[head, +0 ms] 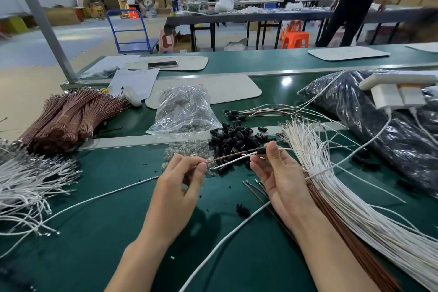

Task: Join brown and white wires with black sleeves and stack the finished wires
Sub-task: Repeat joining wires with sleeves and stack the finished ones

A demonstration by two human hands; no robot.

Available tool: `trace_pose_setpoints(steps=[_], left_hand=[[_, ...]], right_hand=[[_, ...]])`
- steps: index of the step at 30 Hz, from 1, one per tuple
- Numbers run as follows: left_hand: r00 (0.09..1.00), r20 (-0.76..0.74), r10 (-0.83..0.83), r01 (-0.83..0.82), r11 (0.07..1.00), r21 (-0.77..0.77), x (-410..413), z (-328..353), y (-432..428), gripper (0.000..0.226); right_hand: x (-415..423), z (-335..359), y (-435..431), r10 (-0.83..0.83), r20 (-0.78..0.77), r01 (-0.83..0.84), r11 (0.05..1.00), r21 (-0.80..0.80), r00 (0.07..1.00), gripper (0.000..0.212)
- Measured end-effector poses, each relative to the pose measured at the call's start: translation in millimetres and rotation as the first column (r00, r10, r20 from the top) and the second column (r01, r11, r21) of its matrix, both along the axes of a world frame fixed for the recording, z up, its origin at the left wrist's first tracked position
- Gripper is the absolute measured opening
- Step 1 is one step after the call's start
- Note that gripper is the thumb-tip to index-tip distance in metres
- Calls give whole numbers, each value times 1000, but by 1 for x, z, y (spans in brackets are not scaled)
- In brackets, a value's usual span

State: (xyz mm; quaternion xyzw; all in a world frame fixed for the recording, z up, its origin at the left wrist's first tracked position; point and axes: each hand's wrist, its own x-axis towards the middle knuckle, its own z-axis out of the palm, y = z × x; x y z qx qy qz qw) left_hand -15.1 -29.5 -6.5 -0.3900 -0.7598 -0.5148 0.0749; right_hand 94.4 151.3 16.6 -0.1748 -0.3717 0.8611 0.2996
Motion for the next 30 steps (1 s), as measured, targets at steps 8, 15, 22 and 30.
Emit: trace_pose_setpoints(steps=[8,15,22,30], left_hand=[[1000,0,2,-2,1000,-14,1,0,-1,10],[1000,-2,13,-13,1000,-22,-1,0,-1,11],[1000,14,11,-11,1000,-7,0,1,0,10],[999,42,-7,5,1000,29,2,5,0,12]], right_hand=[[1,-1,-1,12,-38,-11,1000,7,999,35],[2,1,0,-19,-50,19,1000,8,999,26],[1,0,-2,0,-42,1,1000,28,999,17],[0,-2,-2,-5,-32,6,1000,20,999,29]])
